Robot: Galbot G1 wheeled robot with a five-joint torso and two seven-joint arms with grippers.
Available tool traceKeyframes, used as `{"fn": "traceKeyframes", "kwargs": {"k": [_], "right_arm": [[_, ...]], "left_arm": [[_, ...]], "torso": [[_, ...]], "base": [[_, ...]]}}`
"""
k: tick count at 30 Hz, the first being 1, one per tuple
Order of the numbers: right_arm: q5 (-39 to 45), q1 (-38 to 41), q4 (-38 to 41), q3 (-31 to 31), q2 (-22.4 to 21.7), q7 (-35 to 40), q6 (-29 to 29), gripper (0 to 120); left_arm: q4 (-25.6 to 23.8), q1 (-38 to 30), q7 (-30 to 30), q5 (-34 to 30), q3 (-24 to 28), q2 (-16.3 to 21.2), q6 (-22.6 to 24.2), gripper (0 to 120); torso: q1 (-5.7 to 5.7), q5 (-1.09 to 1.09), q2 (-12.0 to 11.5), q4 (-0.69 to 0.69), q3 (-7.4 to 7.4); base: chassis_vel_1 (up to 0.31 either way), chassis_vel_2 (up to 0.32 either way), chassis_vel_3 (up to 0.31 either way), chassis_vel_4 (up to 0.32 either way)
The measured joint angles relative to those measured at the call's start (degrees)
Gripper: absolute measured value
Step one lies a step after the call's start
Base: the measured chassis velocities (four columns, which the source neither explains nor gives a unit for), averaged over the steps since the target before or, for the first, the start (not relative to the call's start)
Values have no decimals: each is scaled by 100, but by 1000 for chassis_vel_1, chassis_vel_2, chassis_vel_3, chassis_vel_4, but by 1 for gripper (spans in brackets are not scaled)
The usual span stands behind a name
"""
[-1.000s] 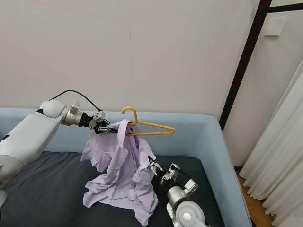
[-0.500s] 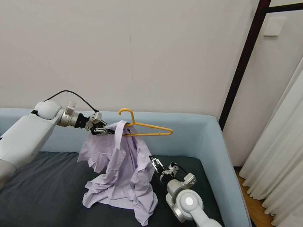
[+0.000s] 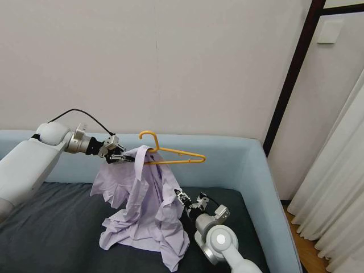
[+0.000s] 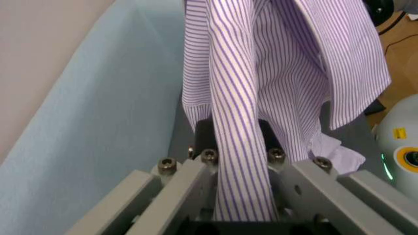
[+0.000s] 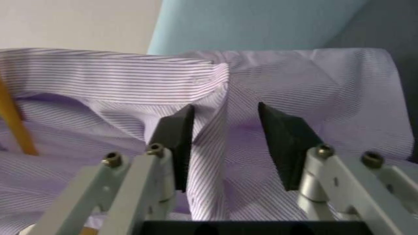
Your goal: Pick up the clothes from the sofa and hang them on the clothes hanger.
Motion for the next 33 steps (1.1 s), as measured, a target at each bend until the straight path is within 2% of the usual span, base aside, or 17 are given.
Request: {"fn": "traceKeyframes", "kwargs": {"k": [4,5,8,11,17,21,24,33], "right_arm": [[-130,-48,-20,-59,-66,-460,136,20],[-130,-48,-20,-59,-66,-460,136,20],[-183,-73,-5,-76,-136,-682,224,6],[-192,-94,41,-77,-201,-824,245,0],[-218,-121,92,-63,-310,-971,248,0],[-707,-99,135,4,-454,-1216,490,0],[-1432,62,217,112,-738,-1332,649,0],[-1971,1001,212,413,-1452,-1201,608,0]], "left_arm": [[8,5,-14,0,-14,-3,-32,2],[8,5,-14,0,-14,-3,-32,2],[34,-4,-30,0,-14,-16,-47,2],[64,-16,-48,-2,-14,-27,-60,2],[160,-50,-87,-2,-14,-69,-122,2],[166,-60,-132,-86,-12,-87,-155,2],[165,-61,-193,-319,-9,-96,-236,2],[147,-124,-199,-566,34,-159,-286,2]], "torso": [[0,1,0,0,0],[0,1,0,0,0],[0,0,0,0,0],[0,1,0,0,0],[0,1,0,0,0],[0,2,0,1,0],[0,2,0,1,0],[0,2,-1,2,1]], "base": [[0,0,0,0],[0,0,0,0],[0,0,0,0],[0,0,0,0],[0,0,0,0],[0,0,0,0],[0,0,0,0],[0,0,0,0]]}}
